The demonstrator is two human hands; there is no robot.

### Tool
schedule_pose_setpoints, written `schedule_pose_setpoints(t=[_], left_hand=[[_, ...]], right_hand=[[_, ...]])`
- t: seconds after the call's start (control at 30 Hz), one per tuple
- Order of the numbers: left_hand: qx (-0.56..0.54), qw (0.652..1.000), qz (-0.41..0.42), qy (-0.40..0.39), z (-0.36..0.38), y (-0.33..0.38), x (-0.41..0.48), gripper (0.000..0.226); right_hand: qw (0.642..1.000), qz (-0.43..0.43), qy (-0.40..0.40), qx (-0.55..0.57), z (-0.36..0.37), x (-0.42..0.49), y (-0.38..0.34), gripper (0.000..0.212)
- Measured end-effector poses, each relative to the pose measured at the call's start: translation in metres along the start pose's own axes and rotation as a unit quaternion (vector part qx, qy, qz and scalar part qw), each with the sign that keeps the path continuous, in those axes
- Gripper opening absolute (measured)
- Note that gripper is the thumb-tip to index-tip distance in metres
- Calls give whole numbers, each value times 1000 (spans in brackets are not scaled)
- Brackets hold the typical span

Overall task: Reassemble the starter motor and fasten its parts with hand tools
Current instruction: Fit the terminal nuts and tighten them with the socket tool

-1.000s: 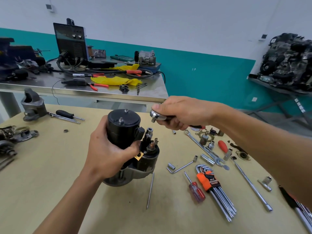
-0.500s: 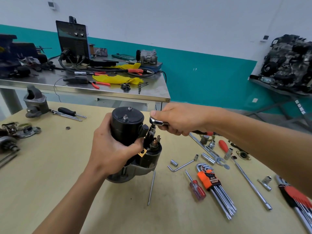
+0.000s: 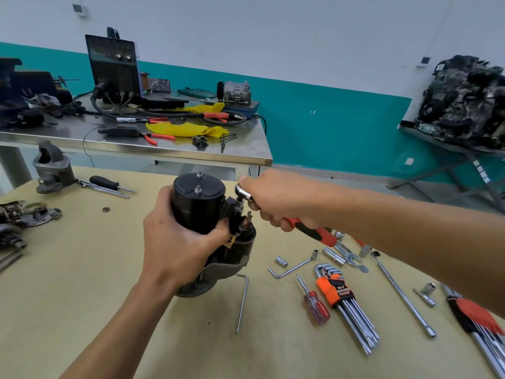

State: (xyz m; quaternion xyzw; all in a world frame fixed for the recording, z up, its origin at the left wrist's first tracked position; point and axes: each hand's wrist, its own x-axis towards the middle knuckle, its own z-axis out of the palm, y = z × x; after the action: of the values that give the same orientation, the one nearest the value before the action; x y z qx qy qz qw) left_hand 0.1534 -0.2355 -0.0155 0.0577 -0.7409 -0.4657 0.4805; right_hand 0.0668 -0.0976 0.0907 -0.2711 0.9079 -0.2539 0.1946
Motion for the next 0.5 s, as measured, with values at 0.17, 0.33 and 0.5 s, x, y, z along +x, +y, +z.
schedule_pose_setpoints(t=[0.17, 0.33, 0.5], left_hand=[[14, 1000, -4, 26, 7, 0, -3, 62], [-52, 998, 4, -45, -9, -3, 8, 55], [-117, 980, 59, -152, -23, -1, 15, 44]], right_hand=[[993, -53, 1, -108, 3, 8, -2, 44], [932, -288, 31, -218, -13, 4, 6, 46], [874, -390, -39, -287, -16, 7, -4, 40]])
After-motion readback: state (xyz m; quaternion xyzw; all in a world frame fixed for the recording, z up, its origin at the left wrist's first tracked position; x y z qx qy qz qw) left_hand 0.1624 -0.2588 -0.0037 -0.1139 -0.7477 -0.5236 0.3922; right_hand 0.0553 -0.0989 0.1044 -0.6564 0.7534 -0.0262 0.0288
